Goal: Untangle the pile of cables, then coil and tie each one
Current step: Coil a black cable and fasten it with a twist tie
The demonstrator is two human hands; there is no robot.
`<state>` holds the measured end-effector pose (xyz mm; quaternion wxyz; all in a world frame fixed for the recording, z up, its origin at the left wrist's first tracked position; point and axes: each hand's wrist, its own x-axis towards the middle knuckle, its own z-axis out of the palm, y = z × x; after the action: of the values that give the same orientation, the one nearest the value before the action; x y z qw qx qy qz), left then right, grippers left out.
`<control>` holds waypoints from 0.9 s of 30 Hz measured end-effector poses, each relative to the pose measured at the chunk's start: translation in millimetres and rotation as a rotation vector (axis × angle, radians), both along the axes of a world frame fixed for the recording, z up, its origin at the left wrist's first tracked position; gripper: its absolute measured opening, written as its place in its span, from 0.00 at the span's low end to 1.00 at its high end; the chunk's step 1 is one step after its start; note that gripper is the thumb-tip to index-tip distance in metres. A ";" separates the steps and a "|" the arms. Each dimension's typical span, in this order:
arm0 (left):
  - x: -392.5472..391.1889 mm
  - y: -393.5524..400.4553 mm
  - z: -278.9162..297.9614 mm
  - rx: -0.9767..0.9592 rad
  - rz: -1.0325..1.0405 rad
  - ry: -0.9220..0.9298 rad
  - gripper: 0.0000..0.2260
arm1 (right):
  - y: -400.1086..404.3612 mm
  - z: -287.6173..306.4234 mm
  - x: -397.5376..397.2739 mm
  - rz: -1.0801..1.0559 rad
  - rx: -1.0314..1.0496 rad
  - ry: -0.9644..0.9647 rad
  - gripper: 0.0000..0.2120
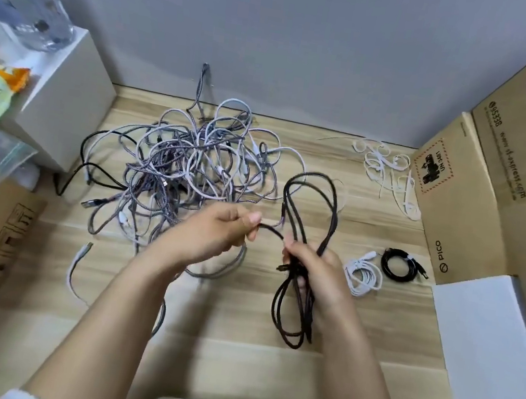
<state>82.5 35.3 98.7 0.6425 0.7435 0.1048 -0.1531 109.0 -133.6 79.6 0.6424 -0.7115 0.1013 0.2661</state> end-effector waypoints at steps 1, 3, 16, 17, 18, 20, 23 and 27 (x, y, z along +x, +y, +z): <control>-5.4 -3.7 -1.2 0.022 0.028 0.019 0.16 | -3.2 -12.2 -4.8 -0.002 -0.002 0.033 0.08; -18.5 -12.7 -5.8 0.094 0.056 0.067 0.18 | -9.9 -32.8 -16.4 0.050 -0.015 0.094 0.07; -41.2 -13.7 -5.7 0.480 -0.008 0.175 0.23 | -24.5 -20.6 -27.2 0.538 -0.721 -0.400 0.29; -40.5 -14.4 0.6 0.415 -0.011 0.157 0.24 | -20.4 -11.4 -25.7 0.500 -0.535 -0.448 0.26; -39.9 -15.2 7.2 0.312 -0.016 0.140 0.24 | -14.4 -0.5 -26.3 0.494 -0.344 -0.461 0.22; -37.5 -15.7 18.9 0.074 -0.010 0.106 0.23 | -4.4 15.4 -27.8 0.514 -0.069 -0.441 0.13; -35.8 -12.1 27.7 -0.201 0.036 0.095 0.19 | 1.5 27.6 -28.3 0.461 0.133 -0.388 0.06; -38.2 -6.1 25.1 -0.532 0.000 0.111 0.18 | 3.1 44.9 -27.4 0.309 0.248 -0.327 0.10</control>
<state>44.3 29.2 123.8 0.8085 0.5391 0.0959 -0.2157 81.6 -130.4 124.4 0.6843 -0.6680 -0.1471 0.2529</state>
